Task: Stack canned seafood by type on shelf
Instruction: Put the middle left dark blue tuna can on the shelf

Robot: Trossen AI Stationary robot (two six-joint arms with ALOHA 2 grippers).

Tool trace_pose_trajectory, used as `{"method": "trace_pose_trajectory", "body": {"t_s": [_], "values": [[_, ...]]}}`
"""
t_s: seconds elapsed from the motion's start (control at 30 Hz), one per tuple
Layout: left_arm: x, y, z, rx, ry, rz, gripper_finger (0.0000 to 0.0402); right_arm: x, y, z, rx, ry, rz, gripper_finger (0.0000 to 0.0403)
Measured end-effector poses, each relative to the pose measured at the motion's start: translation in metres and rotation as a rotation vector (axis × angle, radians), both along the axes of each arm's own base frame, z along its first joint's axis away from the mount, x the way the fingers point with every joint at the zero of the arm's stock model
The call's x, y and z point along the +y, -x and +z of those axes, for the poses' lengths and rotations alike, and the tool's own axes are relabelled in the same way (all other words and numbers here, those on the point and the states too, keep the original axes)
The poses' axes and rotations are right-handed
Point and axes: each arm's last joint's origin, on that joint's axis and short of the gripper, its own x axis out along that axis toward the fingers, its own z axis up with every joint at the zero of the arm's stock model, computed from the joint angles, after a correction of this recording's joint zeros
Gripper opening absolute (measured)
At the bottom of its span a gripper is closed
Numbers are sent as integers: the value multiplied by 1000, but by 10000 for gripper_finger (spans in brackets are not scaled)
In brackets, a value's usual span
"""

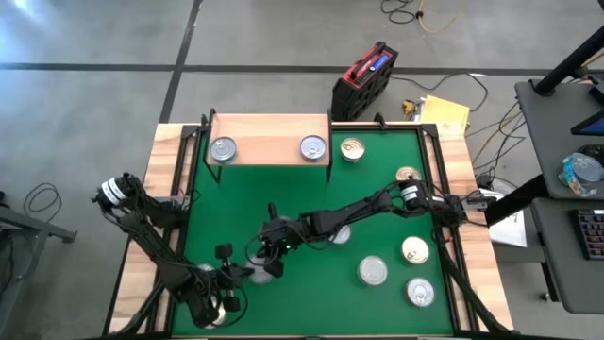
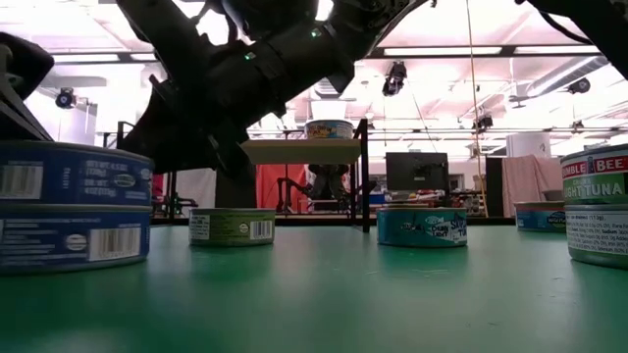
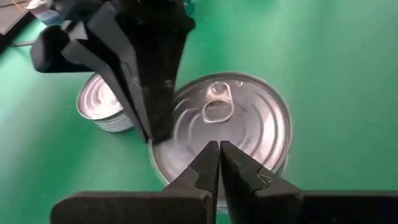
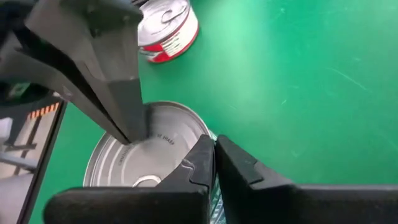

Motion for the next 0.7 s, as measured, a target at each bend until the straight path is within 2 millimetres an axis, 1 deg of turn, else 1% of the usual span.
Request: {"method": "trace_pose_trajectory", "body": {"t_s": [0.4, 0.57, 0.7], "values": [[-4, -3, 23, 8, -89, 24, 0, -1, 2, 9, -20, 54, 11, 8], [-2, 0, 24, 15, -84, 55, 0, 0, 7, 21, -19, 141, -19, 8], [0, 2, 23, 14, -72, 80, 0, 4, 9, 28, -40, 205, -18, 8]]}}
